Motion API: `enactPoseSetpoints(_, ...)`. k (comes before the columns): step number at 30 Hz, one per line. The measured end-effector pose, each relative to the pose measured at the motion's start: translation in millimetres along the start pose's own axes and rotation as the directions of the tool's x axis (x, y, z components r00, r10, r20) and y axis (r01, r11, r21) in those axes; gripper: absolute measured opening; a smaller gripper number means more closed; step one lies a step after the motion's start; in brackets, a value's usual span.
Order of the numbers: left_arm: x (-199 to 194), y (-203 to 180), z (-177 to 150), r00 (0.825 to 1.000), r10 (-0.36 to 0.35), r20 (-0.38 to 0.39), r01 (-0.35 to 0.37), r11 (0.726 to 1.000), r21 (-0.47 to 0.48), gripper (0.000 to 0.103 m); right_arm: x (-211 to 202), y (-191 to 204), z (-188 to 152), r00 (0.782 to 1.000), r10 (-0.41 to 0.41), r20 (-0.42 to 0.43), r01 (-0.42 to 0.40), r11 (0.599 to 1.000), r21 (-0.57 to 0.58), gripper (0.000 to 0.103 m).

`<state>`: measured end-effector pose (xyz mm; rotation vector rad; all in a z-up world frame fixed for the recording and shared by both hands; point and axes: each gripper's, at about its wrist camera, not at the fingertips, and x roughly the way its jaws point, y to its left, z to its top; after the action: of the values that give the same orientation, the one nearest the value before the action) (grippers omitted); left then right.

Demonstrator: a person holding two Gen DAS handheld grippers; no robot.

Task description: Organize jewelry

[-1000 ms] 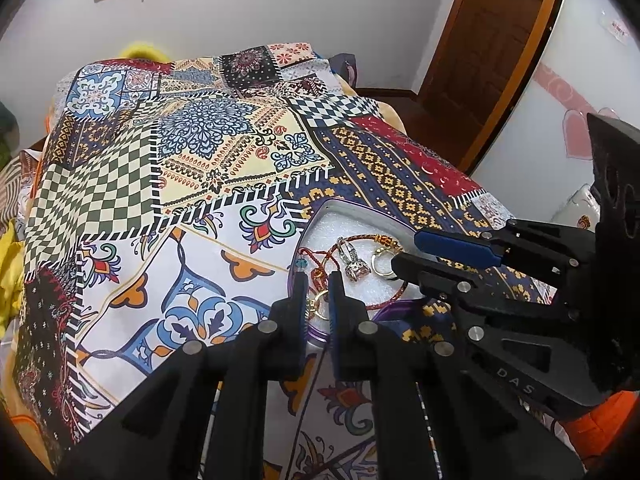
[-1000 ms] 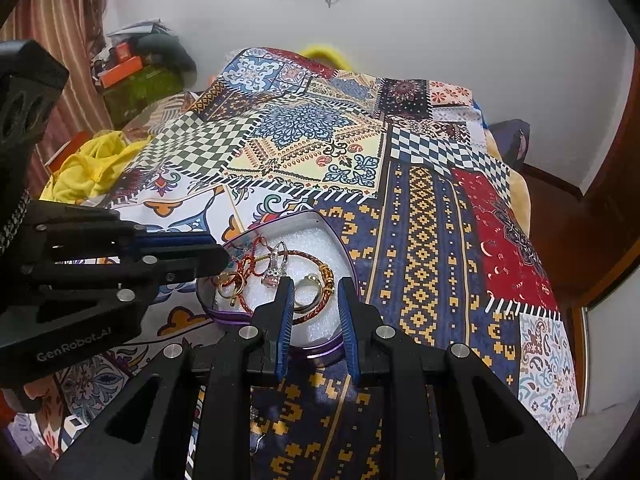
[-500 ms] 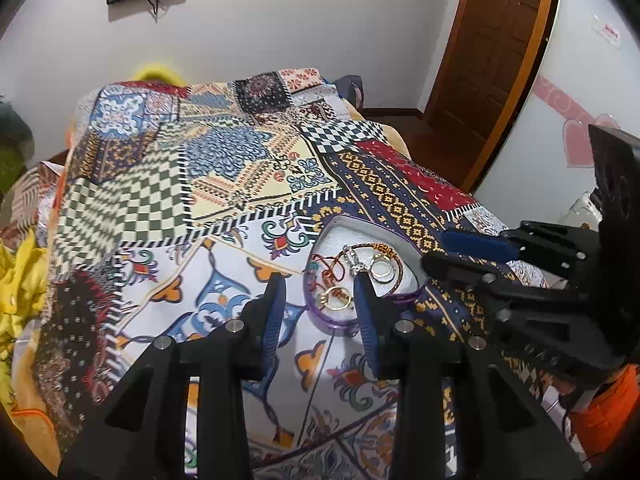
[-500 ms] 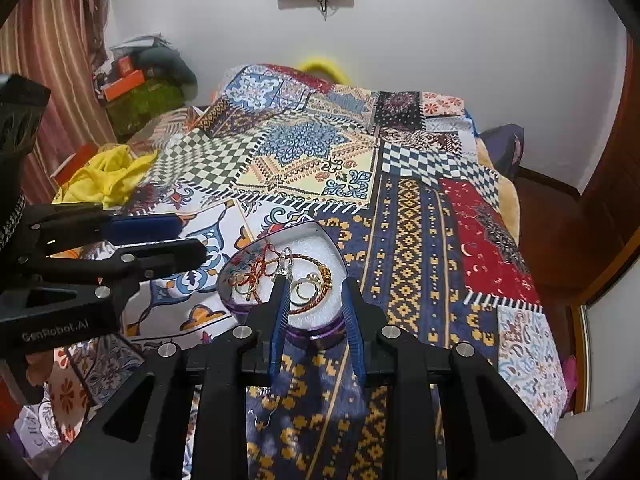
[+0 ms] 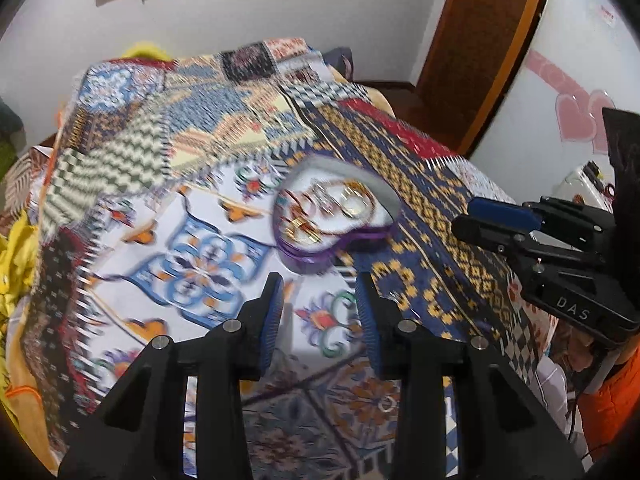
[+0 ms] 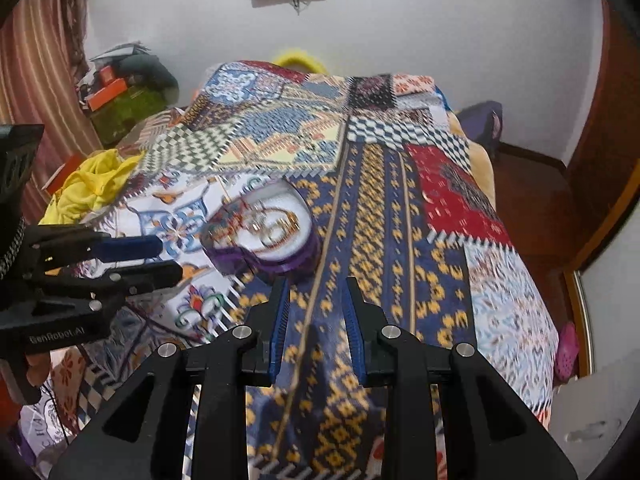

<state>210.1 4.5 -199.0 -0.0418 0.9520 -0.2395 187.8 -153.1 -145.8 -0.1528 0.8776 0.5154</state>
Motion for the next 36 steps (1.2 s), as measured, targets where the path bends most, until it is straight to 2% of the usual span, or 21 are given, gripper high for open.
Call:
enactPoseSetpoints(8, 28.9, -27.4, -7.8, 0.996, -0.065, -0.064, 0.066, 0.998, 0.023, 0.036, -2.3, -9.4, -22.5, 0.999, -0.007, -0.034, 0.007, 1.0, 0.025, 0.024)
enactPoseSetpoints(15, 44.4, -36.2, -7.8, 0.992, -0.077, -0.099, 0.08, 0.996, 0.031, 0.011, -2.4, -14.7, -29.1, 0.999, 0.003, -0.042, -0.001, 0.999, 0.049, 0.024)
enactPoseSetpoints(18, 43.6, -37.2, -7.2, 0.991, -0.093, -0.095, 0.097, 0.995, 0.037, 0.008, -3.1, -14.9, -28.6, 0.999, 0.005, -0.036, -0.003, 0.999, 0.051, 0.024)
enactPoseSetpoints(24, 31.5, -31.0, -1.7, 0.996, -0.07, -0.051, 0.072, 0.997, 0.031, 0.008, -4.9, -15.1, -22.1, 1.0, 0.013, -0.013, -0.012, 0.998, 0.062, 0.024)
enactPoseSetpoints(36, -8.9, -0.8, 41.6, 0.994, -0.011, 0.106, 0.012, 1.0, -0.007, 0.008, -13.2, -8.3, 3.8, 0.998, 0.032, 0.062, -0.036, 0.998, 0.052, 0.024)
